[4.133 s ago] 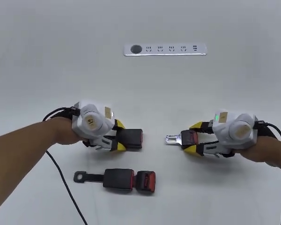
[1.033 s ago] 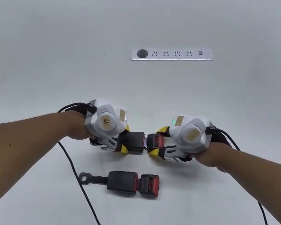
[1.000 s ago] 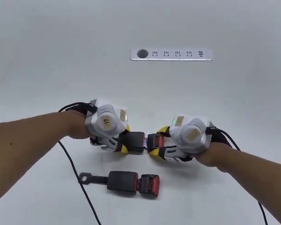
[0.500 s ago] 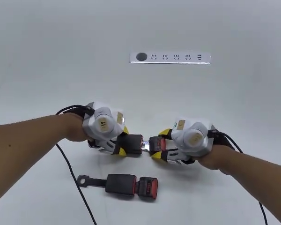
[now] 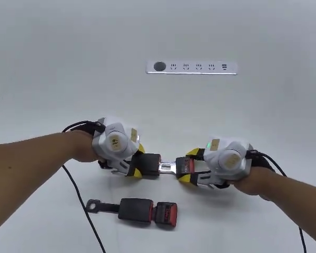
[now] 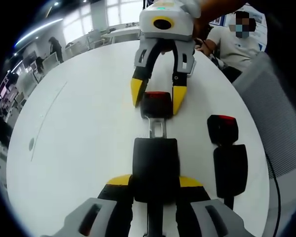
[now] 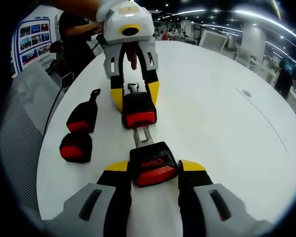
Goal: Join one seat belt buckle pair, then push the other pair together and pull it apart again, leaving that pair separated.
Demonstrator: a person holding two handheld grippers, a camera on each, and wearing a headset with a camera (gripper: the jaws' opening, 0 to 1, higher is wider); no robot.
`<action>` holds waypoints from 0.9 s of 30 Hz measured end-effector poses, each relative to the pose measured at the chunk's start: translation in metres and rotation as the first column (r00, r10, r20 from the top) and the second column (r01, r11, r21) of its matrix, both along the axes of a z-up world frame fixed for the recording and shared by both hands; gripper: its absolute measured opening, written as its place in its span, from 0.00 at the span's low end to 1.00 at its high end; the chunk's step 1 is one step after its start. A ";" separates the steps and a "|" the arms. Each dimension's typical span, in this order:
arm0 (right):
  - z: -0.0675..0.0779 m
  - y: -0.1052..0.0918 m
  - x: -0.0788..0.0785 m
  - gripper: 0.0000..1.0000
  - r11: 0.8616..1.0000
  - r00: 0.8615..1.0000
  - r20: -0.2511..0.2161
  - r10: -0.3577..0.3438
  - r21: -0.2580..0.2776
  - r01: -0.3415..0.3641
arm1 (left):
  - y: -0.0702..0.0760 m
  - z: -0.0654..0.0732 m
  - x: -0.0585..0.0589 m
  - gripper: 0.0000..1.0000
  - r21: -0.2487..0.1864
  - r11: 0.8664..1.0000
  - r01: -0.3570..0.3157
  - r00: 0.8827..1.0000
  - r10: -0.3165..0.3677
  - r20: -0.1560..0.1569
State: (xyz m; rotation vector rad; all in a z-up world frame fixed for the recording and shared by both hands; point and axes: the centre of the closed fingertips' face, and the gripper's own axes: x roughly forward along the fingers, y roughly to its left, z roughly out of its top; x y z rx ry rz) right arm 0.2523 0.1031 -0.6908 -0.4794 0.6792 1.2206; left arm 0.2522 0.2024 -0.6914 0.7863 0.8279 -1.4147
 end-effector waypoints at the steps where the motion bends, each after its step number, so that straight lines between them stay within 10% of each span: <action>1: 0.001 -0.003 -0.001 0.36 1.000 1.000 0.002 -0.002 0.001 0.002 | 0.001 -0.001 0.000 0.34 -0.002 1.000 -0.001 1.000 0.001 0.000; 27: 0.002 -0.065 -0.009 0.36 1.000 1.000 -0.002 -0.010 -0.006 0.010 | 0.002 0.000 0.000 0.34 -0.012 1.000 -0.013 1.000 0.013 -0.001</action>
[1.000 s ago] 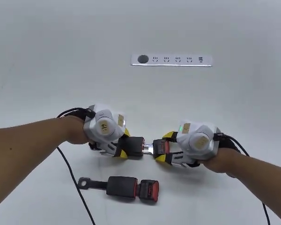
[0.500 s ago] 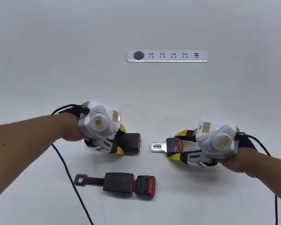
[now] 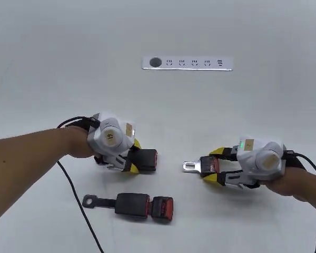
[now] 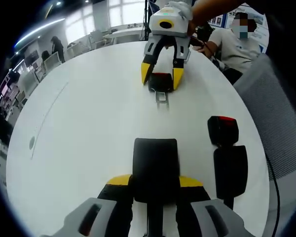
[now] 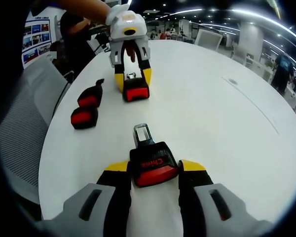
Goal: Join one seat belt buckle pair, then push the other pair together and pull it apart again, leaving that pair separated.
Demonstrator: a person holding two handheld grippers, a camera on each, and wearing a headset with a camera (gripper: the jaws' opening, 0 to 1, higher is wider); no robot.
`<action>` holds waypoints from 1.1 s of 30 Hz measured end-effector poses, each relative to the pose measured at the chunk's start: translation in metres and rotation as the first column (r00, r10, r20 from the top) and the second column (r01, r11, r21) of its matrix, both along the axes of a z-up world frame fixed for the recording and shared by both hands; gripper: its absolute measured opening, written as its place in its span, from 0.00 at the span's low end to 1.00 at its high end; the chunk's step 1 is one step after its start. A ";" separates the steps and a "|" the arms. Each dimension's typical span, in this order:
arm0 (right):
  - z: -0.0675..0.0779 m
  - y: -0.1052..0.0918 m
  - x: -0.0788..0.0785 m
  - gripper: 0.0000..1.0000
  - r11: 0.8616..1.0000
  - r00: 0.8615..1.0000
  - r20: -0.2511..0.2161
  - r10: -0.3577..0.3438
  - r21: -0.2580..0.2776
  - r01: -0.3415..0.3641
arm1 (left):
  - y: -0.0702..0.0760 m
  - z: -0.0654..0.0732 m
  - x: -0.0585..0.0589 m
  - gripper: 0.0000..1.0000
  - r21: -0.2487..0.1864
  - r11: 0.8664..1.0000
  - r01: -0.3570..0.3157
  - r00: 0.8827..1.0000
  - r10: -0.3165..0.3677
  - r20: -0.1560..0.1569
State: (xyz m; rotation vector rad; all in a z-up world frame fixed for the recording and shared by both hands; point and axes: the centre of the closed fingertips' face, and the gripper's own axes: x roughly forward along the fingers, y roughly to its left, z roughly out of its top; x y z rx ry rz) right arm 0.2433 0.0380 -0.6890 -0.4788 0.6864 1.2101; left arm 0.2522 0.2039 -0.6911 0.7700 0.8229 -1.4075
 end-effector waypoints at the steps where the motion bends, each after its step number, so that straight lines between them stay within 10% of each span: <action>1: 0.001 -0.004 -0.002 0.36 1.000 1.000 -0.001 -0.004 0.000 0.004 | 0.000 0.000 0.000 0.34 0.001 1.000 -0.001 1.000 0.001 0.000; 16: 0.012 -0.052 -0.009 0.37 0.999 0.999 -0.019 -0.042 -0.017 0.042 | -0.001 0.001 -0.002 0.34 -0.008 1.000 -0.021 1.000 0.021 0.002; 28: 0.007 -0.048 -0.002 0.38 0.996 0.997 -0.010 -0.076 -0.037 0.075 | -0.003 0.000 -0.002 0.35 0.021 0.999 -0.026 1.000 0.026 0.005; 33: 0.004 -0.041 0.003 0.61 0.985 0.984 -0.046 -0.175 -0.006 0.175 | -0.009 0.011 -0.002 0.60 -0.023 0.984 -0.178 0.984 0.177 -0.037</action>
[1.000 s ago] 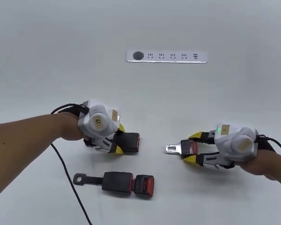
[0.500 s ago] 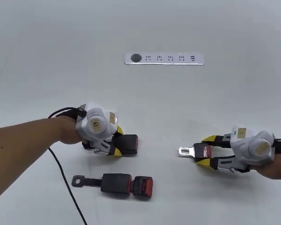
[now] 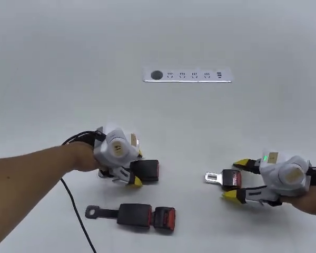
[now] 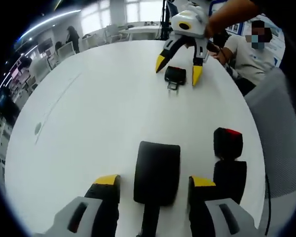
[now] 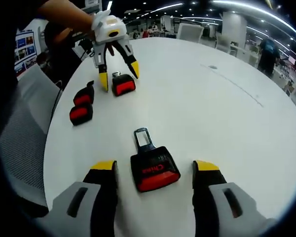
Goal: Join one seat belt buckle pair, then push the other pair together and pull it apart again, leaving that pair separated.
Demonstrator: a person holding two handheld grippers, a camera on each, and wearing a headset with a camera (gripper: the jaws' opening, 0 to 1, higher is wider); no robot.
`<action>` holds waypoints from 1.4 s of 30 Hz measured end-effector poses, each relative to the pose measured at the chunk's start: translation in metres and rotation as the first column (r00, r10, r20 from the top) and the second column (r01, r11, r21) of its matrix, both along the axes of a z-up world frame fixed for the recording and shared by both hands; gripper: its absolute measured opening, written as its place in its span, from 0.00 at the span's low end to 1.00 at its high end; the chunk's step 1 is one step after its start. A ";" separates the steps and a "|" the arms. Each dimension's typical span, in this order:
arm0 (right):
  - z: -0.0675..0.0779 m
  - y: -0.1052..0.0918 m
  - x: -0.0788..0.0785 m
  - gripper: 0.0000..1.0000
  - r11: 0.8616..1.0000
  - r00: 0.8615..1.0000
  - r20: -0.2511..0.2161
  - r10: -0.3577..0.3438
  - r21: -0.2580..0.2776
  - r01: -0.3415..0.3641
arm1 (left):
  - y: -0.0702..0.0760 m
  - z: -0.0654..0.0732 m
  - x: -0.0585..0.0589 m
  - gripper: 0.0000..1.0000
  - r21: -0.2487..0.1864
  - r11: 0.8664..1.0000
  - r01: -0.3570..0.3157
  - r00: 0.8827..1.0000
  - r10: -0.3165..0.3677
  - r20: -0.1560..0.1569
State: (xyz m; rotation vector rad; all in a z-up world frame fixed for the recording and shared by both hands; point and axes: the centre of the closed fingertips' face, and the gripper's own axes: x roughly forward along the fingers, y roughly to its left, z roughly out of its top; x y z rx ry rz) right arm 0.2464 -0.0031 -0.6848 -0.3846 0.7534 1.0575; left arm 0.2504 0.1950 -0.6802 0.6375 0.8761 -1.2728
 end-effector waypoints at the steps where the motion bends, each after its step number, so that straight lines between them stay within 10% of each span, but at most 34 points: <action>1: 0.001 -0.003 0.007 0.61 1.000 0.999 0.026 -0.028 -0.010 0.028 | -0.001 0.003 -0.001 0.62 -0.025 1.000 -0.016 1.000 0.016 -0.003; 6: 0.015 -0.001 0.015 0.63 0.989 0.989 0.055 -0.139 0.055 0.136 | 0.008 0.015 0.008 0.68 -0.069 0.988 -0.140 0.990 0.141 0.018; 11: 0.032 0.002 0.017 0.72 0.971 0.970 0.094 -0.226 0.095 0.217 | 0.015 0.027 0.011 0.77 -0.154 0.943 -0.294 0.956 0.294 -0.019; 18: 0.044 0.005 0.009 0.83 0.944 0.939 0.134 -0.317 0.135 0.300 | 0.029 0.041 0.002 0.89 -0.174 0.905 -0.389 0.918 0.397 0.011; 22: 0.054 0.004 0.008 0.88 0.915 0.908 0.153 -0.391 0.170 0.366 | 0.040 0.050 -0.001 0.98 -0.211 0.856 -0.472 0.873 0.488 0.028; 24: 0.059 0.005 0.002 0.90 0.891 0.888 0.137 -0.440 0.186 0.413 | 0.043 0.057 -0.006 1.00 -0.219 0.853 -0.474 0.868 0.494 0.045; 26: 0.062 0.005 -0.001 0.92 0.885 0.880 0.148 -0.452 0.194 0.423 | 0.045 0.068 -0.008 1.00 -0.257 0.811 -0.526 0.831 0.554 0.046; 30: 0.073 0.006 -0.010 0.92 0.869 0.857 0.180 -0.483 0.213 0.446 | 0.052 0.072 -0.017 1.00 -0.276 0.783 -0.557 0.809 0.587 0.033; 33: 0.079 0.006 -0.017 0.93 0.850 0.838 0.179 -0.515 0.233 0.472 | 0.052 0.089 -0.025 1.00 -0.341 0.718 -0.607 0.763 0.646 0.002; 42: 0.091 0.016 -0.042 0.95 0.819 0.807 0.194 -0.558 0.282 0.499 | 0.070 0.112 -0.041 1.00 -0.425 0.647 -0.633 0.716 0.698 -0.002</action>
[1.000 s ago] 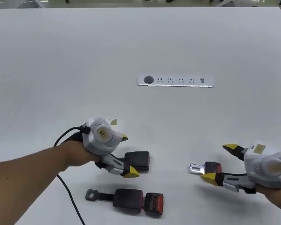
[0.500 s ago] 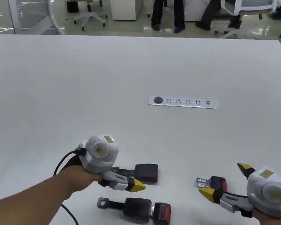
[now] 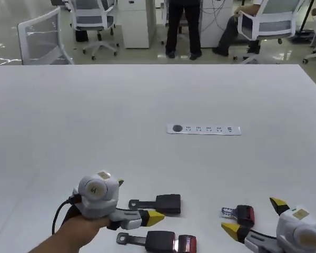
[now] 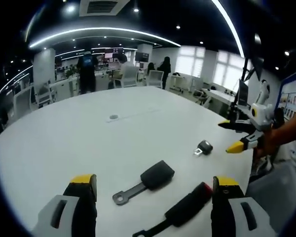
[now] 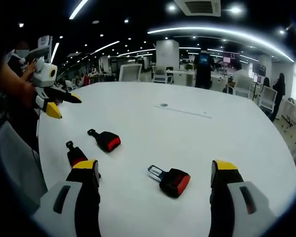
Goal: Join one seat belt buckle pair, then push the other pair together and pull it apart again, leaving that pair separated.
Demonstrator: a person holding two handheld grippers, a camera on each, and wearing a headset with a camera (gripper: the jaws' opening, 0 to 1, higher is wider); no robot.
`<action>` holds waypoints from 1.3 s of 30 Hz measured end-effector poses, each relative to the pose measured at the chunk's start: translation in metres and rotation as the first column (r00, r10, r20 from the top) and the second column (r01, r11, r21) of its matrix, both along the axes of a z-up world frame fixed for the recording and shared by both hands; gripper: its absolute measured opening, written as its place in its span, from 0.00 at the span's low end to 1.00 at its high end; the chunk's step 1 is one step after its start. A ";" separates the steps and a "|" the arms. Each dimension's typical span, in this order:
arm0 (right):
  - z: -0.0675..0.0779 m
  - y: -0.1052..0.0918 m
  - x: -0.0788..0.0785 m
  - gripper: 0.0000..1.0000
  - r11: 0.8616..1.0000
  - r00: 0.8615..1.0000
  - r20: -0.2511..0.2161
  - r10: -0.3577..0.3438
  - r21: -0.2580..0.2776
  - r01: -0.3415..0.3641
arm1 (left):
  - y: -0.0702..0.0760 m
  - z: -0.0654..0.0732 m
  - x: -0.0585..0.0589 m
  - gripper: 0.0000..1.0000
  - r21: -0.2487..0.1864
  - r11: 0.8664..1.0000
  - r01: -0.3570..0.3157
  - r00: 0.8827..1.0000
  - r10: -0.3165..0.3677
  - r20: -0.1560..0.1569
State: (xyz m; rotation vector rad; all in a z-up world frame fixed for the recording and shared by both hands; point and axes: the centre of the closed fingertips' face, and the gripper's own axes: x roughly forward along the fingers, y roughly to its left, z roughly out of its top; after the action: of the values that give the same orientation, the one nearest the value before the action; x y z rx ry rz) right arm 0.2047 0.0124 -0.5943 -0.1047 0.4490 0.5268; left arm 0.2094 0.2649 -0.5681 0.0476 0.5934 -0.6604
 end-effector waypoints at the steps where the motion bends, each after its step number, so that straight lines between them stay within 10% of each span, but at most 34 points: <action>1: 0.003 0.001 -0.003 0.95 1.000 1.000 0.005 -0.007 0.011 0.007 | -0.002 0.007 -0.007 1.00 -0.006 1.000 -0.003 1.000 0.003 0.005; 19: 0.027 0.004 -0.054 0.96 0.998 0.996 0.069 -0.064 0.024 0.062 | 0.020 0.024 -0.061 1.00 -0.090 0.996 -0.017 0.999 0.022 0.049; 39: 0.039 -0.024 -0.076 0.98 0.995 0.991 0.087 -0.102 0.011 0.101 | 0.048 0.033 -0.071 1.00 -0.116 0.992 -0.054 0.995 0.064 0.082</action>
State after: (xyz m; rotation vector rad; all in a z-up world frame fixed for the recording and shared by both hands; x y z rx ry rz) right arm 0.1289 -0.0117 -0.5548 -0.0973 0.3652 0.4221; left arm 0.1379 0.3125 -0.5347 -0.0473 0.4723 -0.6302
